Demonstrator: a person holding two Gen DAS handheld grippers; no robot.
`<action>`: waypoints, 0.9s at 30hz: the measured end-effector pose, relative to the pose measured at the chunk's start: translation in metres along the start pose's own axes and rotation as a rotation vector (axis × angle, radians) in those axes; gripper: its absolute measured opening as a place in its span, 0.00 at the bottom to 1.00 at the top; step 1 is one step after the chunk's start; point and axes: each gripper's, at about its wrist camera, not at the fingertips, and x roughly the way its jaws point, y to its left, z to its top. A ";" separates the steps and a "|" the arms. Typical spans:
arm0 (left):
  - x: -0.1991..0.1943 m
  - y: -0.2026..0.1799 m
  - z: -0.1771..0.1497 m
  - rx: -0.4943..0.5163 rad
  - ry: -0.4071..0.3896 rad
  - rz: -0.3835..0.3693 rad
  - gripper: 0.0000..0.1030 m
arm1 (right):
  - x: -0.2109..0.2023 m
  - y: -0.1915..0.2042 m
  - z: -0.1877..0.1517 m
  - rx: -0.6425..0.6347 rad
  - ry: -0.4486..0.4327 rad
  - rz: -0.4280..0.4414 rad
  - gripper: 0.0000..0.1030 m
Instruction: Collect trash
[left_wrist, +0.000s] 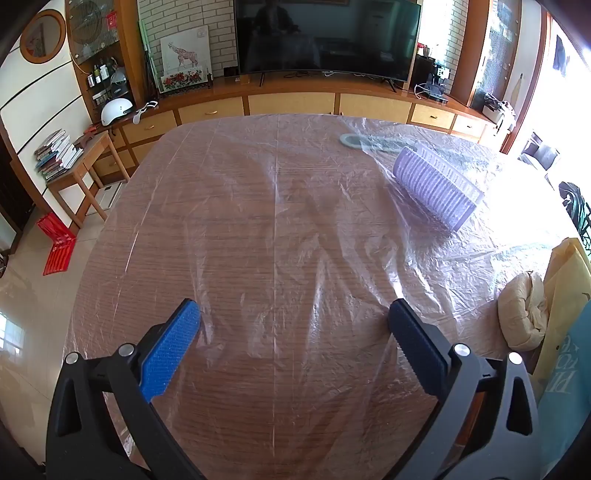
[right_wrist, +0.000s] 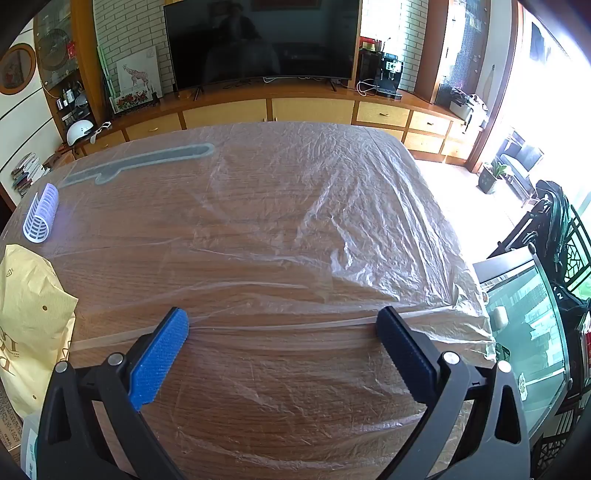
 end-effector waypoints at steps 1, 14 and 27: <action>0.000 0.000 0.000 0.000 0.000 0.000 0.99 | 0.000 0.000 0.000 0.001 -0.001 0.001 0.96; 0.000 0.000 0.000 0.000 0.000 0.000 0.99 | 0.000 0.000 0.000 0.001 0.000 0.001 0.97; 0.000 0.000 0.000 0.000 0.000 0.000 0.99 | 0.000 0.000 0.000 0.001 0.000 0.001 0.97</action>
